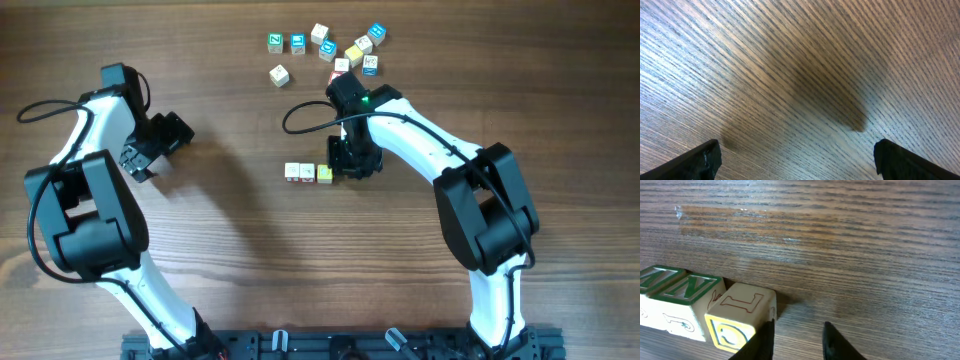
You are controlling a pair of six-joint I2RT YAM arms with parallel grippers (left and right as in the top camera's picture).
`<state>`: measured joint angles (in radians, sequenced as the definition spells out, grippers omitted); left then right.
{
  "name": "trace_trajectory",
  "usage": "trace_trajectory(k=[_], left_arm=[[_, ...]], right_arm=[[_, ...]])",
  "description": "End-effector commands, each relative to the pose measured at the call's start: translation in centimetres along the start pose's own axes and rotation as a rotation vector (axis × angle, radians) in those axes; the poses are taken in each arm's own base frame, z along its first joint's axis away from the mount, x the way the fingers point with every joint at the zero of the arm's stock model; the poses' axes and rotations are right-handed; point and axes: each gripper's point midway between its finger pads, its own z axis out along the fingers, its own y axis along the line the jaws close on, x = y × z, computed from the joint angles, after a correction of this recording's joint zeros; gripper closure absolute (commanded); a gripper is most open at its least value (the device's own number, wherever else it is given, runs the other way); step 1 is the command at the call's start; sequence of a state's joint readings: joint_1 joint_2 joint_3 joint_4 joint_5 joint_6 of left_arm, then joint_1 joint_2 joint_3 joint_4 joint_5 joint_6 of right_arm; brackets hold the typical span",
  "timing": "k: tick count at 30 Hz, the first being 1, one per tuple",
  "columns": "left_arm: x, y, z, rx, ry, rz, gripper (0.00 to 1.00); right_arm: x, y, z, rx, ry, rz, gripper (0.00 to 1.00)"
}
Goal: Form a horizontal line
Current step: 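Push the C block leftward against the N block with the right gripper, then open the right gripper and raise it back toward the block cluster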
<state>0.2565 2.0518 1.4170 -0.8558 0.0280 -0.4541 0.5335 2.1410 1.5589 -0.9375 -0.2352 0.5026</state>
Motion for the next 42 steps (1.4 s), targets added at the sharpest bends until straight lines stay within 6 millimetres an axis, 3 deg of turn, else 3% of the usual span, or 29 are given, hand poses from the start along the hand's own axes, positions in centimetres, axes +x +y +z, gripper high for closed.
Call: trace_trajectory(k=[1,4,5,11,18,24,31,38,42], left_arm=[[0.2,0.1,0.5,0.000,0.016,0.001,0.00],[0.2,0.1,0.5,0.000,0.016,0.001,0.00],[0.2,0.1,0.5,0.000,0.016,0.001,0.00],[0.2,0.1,0.5,0.000,0.016,0.001,0.00],[0.2,0.1,0.5,0.000,0.016,0.001,0.00],[0.2,0.1,0.5,0.000,0.016,0.001,0.00],[0.2,0.1,0.5,0.000,0.016,0.001,0.00],[0.2,0.1,0.5,0.000,0.016,0.001,0.00],[0.2,0.1,0.5,0.000,0.016,0.001,0.00]], right_arm=[[0.0,0.1,-0.1,-0.004,-0.002,-0.007,0.72],[0.1,0.1,-0.1,-0.003,-0.001,-0.006,0.91],[0.1,0.1,-0.1,-0.004,-0.001,-0.006,0.92],[0.1,0.0,-0.1,-0.001,0.002,-0.006,0.85],[0.2,0.6,-0.1,-0.036,0.011,-0.005,0.96],[0.0,2.4,-0.2,-0.116,0.009,0.012,0.96],[-0.1,2.4,-0.2,-0.118,0.006,0.054,0.96],[2.3,0.9,-0.1,-0.044,0.099,0.081,0.96],[3.8,2.1,0.2,-0.028,0.125,0.044,0.96]])
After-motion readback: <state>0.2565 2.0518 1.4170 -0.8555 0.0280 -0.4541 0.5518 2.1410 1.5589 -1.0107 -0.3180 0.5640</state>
